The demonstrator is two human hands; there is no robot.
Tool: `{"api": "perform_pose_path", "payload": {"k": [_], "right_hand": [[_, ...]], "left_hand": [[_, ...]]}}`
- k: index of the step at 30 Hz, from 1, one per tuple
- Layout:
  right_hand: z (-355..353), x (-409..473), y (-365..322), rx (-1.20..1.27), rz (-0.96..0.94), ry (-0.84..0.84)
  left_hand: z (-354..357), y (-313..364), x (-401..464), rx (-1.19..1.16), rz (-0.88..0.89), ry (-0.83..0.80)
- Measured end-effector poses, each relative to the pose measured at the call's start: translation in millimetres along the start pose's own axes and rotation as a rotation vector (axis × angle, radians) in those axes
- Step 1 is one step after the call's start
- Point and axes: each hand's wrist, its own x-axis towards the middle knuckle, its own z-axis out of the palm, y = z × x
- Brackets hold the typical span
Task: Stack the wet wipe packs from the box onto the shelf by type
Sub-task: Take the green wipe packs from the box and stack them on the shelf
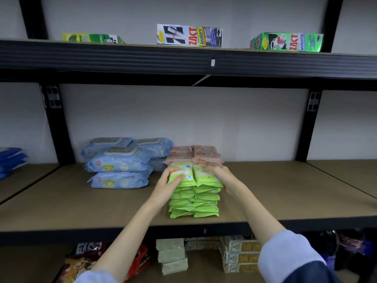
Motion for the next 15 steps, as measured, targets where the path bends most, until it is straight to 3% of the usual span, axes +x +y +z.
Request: {"api": "perform_pose_path", "payload": {"k": [5, 9, 12, 15], "right_hand": [[2, 35, 22, -0.030, 0.046, -0.103], [6, 2, -3, 0.040, 0.037, -0.079], [2, -1, -2, 0.137, 0.034, -0.074], [0, -6, 1, 0.132, 0.049, -0.111]], "left_hand": [[2, 0, 10, 0.002, -0.036, 0.007], [1, 1, 22, -0.233, -0.137, 0.018], [1, -1, 30, -0.331, -0.230, -0.071], [4, -4, 30, -0.238, -0.250, -0.098]]}}
